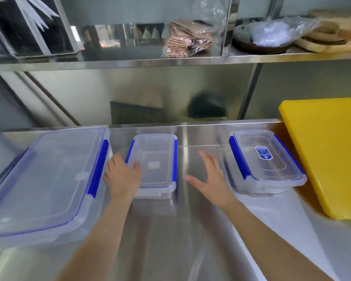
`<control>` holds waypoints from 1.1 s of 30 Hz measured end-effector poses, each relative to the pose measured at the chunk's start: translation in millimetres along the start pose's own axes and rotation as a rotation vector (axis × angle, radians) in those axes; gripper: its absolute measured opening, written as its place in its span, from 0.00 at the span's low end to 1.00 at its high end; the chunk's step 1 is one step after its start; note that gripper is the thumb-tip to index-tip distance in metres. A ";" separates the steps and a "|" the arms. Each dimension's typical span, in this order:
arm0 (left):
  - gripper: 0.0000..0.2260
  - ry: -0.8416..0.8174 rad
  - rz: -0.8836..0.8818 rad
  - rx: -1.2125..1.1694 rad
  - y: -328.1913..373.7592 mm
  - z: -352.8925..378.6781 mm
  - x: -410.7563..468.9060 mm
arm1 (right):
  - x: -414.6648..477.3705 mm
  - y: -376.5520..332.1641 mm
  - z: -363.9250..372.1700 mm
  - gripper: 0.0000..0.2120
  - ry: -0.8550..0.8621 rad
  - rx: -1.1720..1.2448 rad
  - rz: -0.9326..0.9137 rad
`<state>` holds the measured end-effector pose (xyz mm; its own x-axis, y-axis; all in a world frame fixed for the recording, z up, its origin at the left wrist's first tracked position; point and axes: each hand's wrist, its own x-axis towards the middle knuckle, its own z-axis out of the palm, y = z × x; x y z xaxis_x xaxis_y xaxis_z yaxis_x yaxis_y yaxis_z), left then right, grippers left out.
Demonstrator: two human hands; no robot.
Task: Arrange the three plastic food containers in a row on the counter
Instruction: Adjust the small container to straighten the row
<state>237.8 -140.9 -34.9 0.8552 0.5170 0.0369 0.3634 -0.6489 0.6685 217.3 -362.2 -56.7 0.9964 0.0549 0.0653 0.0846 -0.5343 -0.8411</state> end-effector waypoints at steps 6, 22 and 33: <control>0.18 -0.274 -0.072 -0.291 -28.4 2.0 7.1 | 14.8 -26.0 58.0 0.52 -0.255 0.123 0.017; 0.18 -0.330 -0.030 -0.395 26.4 49.3 -44.7 | 13.6 16.7 -13.6 0.47 -0.263 0.113 0.068; 0.26 -0.394 0.022 -0.213 24.4 33.3 -37.0 | 12.8 8.6 -22.8 0.45 -0.268 0.007 0.067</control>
<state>227.4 -194.4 -44.7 0.9524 0.2257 -0.2050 0.2945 -0.5064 0.8105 231.1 -385.3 -50.8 0.9610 0.2417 -0.1346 0.0174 -0.5384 -0.8425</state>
